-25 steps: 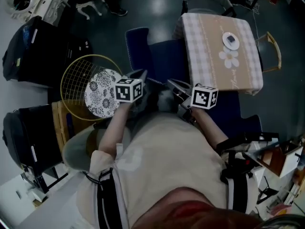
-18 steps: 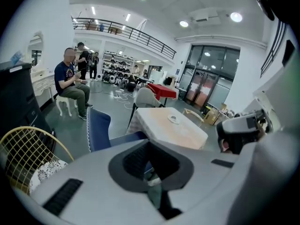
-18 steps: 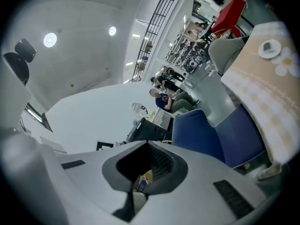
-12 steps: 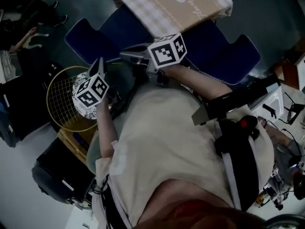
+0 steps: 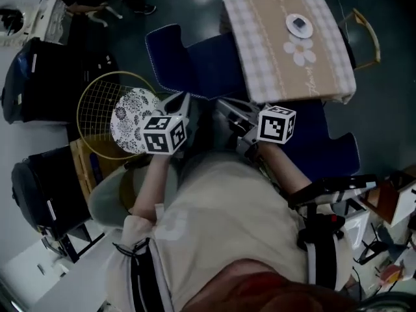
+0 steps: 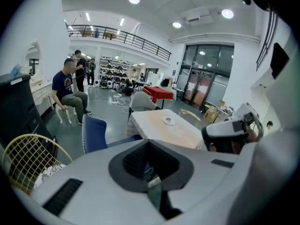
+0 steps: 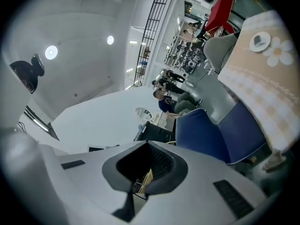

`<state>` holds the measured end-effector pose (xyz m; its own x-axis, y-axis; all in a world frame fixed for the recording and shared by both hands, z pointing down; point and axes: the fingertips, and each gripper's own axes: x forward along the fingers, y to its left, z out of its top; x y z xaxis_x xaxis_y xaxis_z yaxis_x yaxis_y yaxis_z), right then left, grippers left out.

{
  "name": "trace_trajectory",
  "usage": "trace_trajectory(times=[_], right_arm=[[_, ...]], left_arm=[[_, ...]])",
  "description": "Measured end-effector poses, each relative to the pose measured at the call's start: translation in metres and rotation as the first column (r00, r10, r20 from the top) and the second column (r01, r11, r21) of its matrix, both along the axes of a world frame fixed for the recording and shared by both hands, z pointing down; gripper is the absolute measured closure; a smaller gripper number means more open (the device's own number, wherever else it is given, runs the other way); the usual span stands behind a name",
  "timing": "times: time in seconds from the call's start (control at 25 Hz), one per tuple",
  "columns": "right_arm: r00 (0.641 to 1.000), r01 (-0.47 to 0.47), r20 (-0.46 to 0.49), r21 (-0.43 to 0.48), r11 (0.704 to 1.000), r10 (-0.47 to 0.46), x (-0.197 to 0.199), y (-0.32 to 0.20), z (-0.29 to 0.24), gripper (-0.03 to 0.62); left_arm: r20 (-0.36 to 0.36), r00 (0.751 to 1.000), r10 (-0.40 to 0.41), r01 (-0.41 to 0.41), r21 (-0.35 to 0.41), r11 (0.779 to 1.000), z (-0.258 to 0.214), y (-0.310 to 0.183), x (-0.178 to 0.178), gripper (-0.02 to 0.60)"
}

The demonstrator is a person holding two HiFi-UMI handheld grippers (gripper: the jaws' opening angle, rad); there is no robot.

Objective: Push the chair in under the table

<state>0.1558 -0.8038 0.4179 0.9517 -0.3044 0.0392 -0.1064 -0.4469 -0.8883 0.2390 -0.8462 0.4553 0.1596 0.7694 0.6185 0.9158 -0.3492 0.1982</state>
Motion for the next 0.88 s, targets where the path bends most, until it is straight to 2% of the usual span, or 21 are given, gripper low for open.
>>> trace_trajectory(times=[0.12,0.28,0.52,0.68,0.88], right_arm=[[0.999,0.033,-0.006,0.011,0.999,-0.033,-0.001,-0.004,-0.002,0.582],[0.998,0.062,-0.019,0.047,0.997,-0.061,-0.007,-0.009,-0.007,0.582],[0.993,0.102,-0.066,0.066,0.993,-0.098,0.008,-0.028,-0.022,0.582],[0.99,0.117,-0.081,0.051,0.992,-0.113,0.018,-0.031,-0.031,0.582],[0.99,0.083,-0.105,-0.06,0.995,-0.089,0.049,-0.038,-0.048,0.582]], left_arm=[[-0.041,0.999,-0.009,0.009,0.006,1.0,-0.006,-0.004,-0.002,0.574],[-0.056,0.998,0.007,-0.006,0.014,1.0,-0.011,-0.001,-0.01,0.574],[-0.06,0.998,-0.009,0.006,-0.047,0.999,-0.033,-0.005,0.001,0.574],[-0.063,0.998,-0.025,0.015,-0.146,0.989,-0.059,-0.006,0.008,0.574],[-0.077,0.997,-0.018,-0.007,-0.31,0.951,-0.093,-0.026,0.031,0.574]])
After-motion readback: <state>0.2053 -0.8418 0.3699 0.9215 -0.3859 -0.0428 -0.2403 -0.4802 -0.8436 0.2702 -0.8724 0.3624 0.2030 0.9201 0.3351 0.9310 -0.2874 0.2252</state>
